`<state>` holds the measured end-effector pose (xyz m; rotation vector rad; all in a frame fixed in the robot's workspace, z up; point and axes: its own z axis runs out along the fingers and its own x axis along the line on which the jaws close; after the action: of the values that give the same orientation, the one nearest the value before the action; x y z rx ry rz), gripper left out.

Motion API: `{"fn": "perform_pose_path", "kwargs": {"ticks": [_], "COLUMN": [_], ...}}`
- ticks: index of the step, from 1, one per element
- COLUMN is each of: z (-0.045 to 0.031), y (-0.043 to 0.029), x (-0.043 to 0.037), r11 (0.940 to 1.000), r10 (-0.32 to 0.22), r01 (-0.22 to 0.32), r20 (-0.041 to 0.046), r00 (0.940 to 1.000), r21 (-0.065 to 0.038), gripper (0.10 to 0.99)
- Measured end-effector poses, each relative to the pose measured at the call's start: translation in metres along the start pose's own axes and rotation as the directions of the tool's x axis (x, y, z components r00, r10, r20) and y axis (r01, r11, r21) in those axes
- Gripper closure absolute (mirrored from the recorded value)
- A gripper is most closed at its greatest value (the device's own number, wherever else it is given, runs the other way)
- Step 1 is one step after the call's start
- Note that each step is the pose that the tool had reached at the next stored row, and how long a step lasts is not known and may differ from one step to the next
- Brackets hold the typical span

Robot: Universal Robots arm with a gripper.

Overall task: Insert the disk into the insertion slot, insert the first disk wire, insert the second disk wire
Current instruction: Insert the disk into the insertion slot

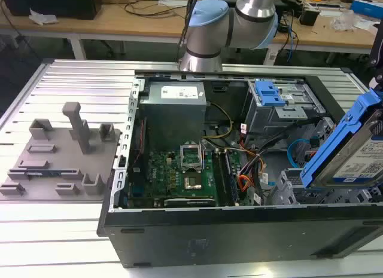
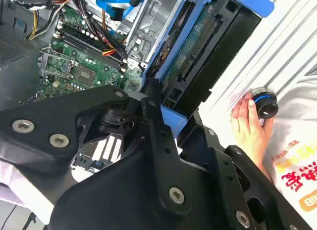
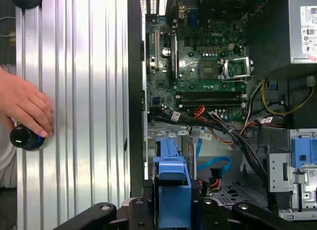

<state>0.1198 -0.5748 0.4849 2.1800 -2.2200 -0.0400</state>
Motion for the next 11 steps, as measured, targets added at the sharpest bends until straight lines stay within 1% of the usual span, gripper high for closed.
{"fn": "perform_pose_path", "kwargs": {"ticks": [11], "z": [0.0], "y": [0.0], "x": [0.0], "r11": [1.0], "r10": [0.0], "r01": [0.0], "r20": [-0.0002], "r00": [1.0], "r21": [0.0], "gripper": [0.722]}}
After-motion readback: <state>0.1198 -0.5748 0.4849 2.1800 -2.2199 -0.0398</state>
